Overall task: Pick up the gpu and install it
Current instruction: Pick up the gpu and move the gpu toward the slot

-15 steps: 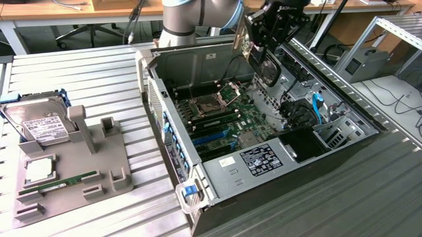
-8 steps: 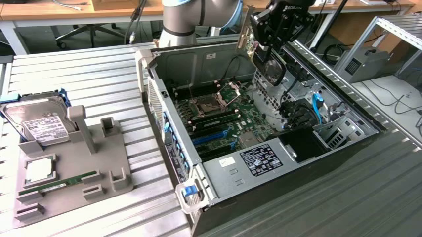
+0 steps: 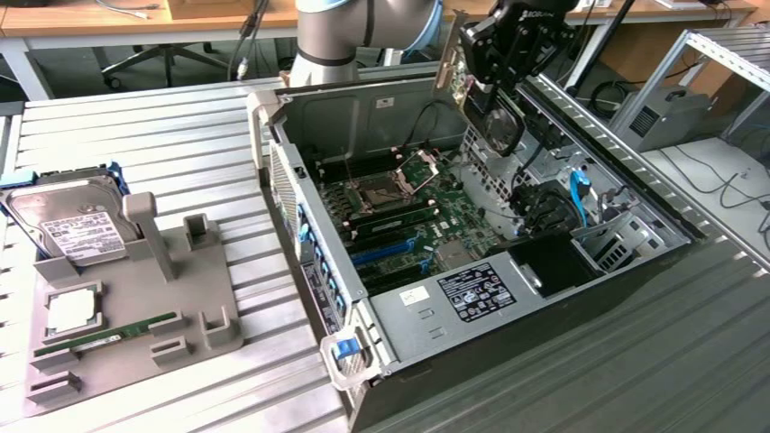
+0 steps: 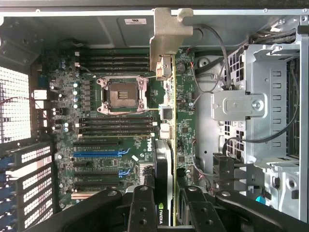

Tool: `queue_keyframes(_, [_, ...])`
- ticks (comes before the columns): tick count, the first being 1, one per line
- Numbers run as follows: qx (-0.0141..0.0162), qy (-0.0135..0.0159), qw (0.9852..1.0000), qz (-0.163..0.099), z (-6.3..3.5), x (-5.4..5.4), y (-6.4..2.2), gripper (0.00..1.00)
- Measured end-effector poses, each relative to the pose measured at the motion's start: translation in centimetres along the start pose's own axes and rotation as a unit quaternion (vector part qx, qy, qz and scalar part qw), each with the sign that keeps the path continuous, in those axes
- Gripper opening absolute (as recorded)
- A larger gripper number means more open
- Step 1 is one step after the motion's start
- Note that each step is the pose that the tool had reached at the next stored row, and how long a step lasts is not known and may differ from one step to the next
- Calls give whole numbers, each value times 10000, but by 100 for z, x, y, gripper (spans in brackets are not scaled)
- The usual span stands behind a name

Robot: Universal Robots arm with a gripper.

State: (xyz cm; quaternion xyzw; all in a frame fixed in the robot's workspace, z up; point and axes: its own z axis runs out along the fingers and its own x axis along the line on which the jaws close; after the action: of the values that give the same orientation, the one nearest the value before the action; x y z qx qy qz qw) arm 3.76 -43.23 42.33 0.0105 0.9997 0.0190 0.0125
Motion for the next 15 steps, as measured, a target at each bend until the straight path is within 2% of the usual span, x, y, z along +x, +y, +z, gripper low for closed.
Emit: queue_keyframes(15, [0, 0, 10000, -1, 1, -34, 1, 27])
